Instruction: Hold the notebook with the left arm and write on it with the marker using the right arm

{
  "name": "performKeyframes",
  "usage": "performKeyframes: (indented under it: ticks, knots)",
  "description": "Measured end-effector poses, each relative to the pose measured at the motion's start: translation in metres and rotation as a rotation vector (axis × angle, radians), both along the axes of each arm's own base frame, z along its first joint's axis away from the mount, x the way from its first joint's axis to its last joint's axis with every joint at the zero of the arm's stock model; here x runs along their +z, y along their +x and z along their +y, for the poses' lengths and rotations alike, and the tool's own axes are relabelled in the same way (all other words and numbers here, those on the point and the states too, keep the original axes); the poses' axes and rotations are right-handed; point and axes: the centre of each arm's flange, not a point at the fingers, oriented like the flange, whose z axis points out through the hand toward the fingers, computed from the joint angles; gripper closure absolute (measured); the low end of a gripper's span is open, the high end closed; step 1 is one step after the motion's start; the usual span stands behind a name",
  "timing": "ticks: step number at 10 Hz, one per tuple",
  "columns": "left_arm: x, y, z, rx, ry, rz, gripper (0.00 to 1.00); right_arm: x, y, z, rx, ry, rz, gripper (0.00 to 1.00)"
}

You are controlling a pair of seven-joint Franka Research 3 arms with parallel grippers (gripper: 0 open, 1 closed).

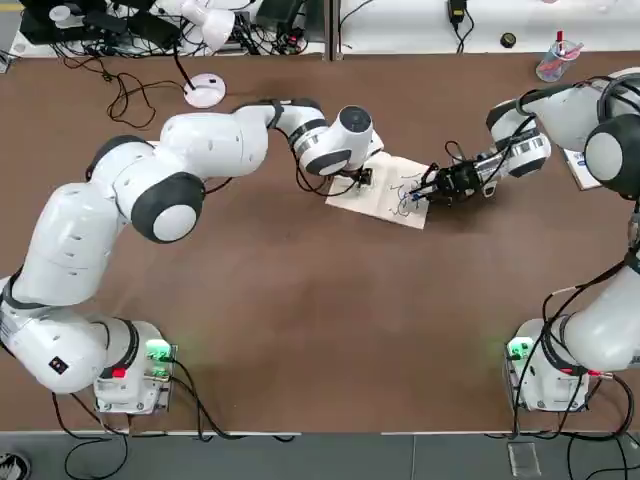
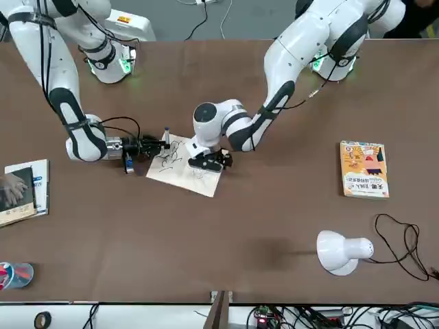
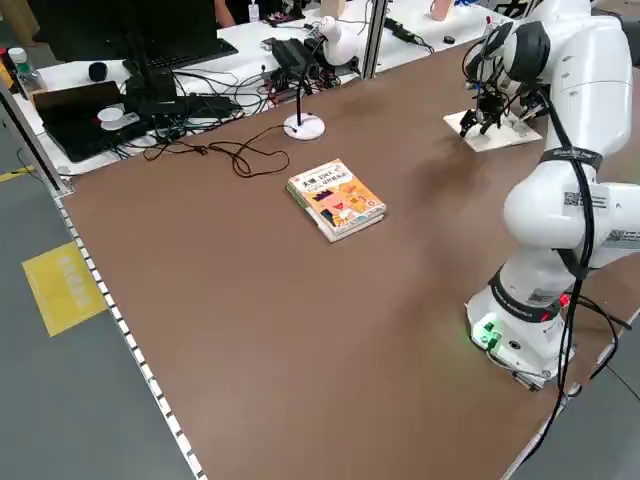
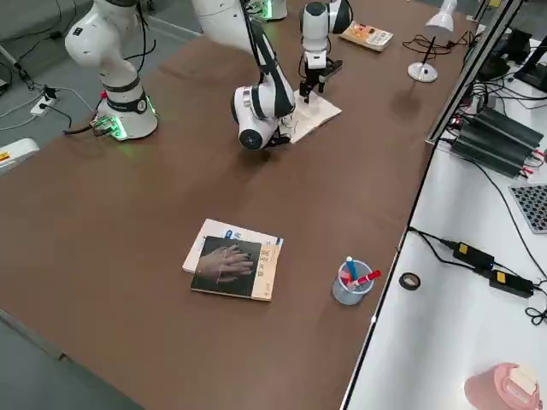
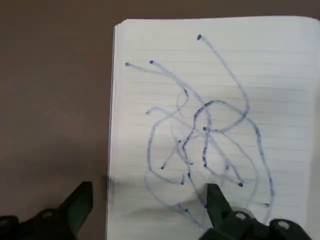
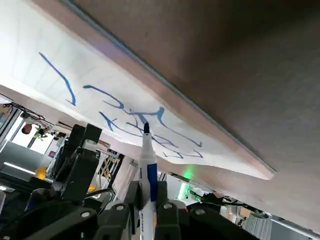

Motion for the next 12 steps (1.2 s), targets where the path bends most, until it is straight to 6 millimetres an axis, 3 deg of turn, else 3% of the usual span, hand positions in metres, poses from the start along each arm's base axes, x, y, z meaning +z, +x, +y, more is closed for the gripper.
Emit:
performKeyframes:
  ticks: [12]
  knots:
    - [0.0, 0.0, 0.0, 0.0, 0.0, 0.0, 0.0, -0.007, -0.01, 0.04, -0.023, 0.06, 0.001, 0.83]
